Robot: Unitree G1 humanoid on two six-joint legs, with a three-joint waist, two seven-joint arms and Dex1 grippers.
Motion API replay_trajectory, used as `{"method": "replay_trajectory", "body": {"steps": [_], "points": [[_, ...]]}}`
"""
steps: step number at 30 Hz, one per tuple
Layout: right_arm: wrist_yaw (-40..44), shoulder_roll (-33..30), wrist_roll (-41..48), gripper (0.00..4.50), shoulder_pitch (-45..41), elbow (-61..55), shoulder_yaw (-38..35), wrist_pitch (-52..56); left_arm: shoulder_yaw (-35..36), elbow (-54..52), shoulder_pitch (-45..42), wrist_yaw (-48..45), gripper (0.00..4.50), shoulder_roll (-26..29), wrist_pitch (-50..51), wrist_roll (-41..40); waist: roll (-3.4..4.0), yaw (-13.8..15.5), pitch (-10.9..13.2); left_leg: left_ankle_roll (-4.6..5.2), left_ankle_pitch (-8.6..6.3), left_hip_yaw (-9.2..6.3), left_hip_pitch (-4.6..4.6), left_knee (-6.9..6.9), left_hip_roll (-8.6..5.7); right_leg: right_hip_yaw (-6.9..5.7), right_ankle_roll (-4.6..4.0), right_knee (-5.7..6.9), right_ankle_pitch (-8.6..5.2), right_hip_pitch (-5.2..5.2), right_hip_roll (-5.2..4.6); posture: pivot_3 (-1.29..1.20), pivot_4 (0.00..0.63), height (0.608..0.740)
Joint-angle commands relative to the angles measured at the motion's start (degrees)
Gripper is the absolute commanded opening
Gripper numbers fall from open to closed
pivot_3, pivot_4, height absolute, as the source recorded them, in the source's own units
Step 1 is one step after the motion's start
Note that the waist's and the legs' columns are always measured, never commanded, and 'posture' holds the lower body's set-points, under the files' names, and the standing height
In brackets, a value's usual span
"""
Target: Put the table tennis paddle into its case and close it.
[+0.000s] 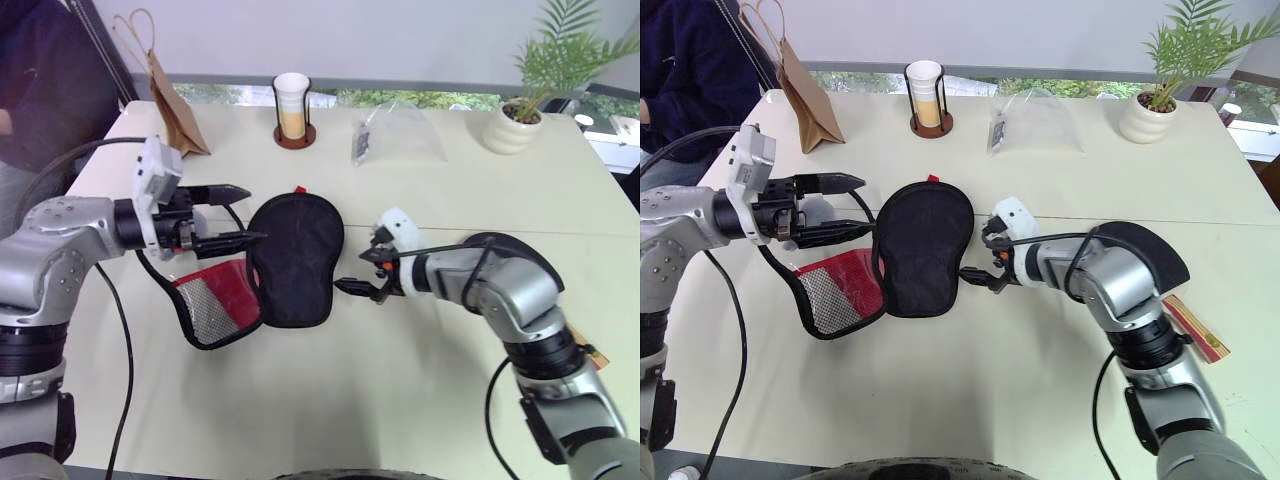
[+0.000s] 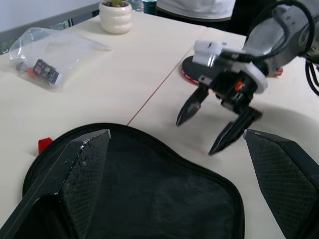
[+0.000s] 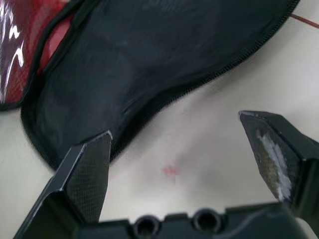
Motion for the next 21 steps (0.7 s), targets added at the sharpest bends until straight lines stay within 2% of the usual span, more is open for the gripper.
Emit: {"method": "replay_trajectory", "body": {"steps": [1,8,10,12,18,19,21], "points": [[-1.77,4.32,-0.29,4.45,0.41,-0.32,1.48,0.27,1.47,-1.81,0.25,0.29,4.5,1.3,-0.05,-0.01,0.0,-0.17,0.0,0.0,0.0,0.0,0.0,-0.01,0.0,0.0,0.0,0.04,0.0,-0.04,0.01,0.0,0.15,0.74],[-1.78,7.47,-3.18,4.45,0.89,2.22,6.44,-1.65,1.87,-2.72,1.13,1.02,4.5,1.79,0.18,-0.3,0.0,-0.21,0.0,-0.01,0.01,0.03,0.02,-0.01,-0.04,0.01,-0.01,0.22,0.0,-0.08,0.03,0.0,0.15,0.74],[-1.49,7.21,-4.91,3.95,0.97,3.08,8.37,-3.26,1.82,-3.01,1.32,1.33,4.5,1.79,0.24,-0.32,-0.05,-0.27,-0.03,-0.01,0.01,0.02,0.04,-0.01,-0.04,0.01,-0.01,0.22,0.0,-0.08,0.03,0.0,0.15,0.74],[-0.95,6.55,-6.57,3.21,0.99,3.34,10.0,-4.76,1.81,-3.32,1.43,1.58,4.5,1.86,0.37,-0.44,-0.05,-0.33,-0.03,-0.01,0.01,0.03,0.07,-0.01,-0.04,0.01,-0.01,0.22,-0.01,-0.07,0.04,0.0,0.15,0.74],[1.11,5.4,-8.06,0.21,1.06,2.8,10.31,-5.87,2.04,-3.36,1.83,1.84,4.5,2.04,0.12,-0.37,-0.04,-0.44,-0.03,-0.01,0.01,0.03,0.07,-0.02,-0.03,0.02,-0.02,0.24,-0.01,-0.09,0.07,0.0,0.15,0.74],[1.88,4.55,-7.89,0.06,1.04,2.12,10.16,-5.63,1.94,-3.31,1.83,1.85,4.5,2.0,0.02,-0.29,-0.04,-0.42,-0.03,-0.01,0.01,0.03,0.07,-0.02,-0.03,0.02,-0.02,0.24,-0.01,-0.09,0.07,0.0,0.15,0.74],[3.86,1.99,-6.94,0.06,1.29,-0.03,9.03,-4.75,1.75,-3.07,1.75,1.76,4.5,1.92,-0.2,-0.15,-0.04,-0.21,-0.03,-0.01,0.01,0.03,0.07,-0.02,-0.04,0.03,-0.02,0.24,-0.01,-0.08,0.06,0.0,0.15,0.74]]}}
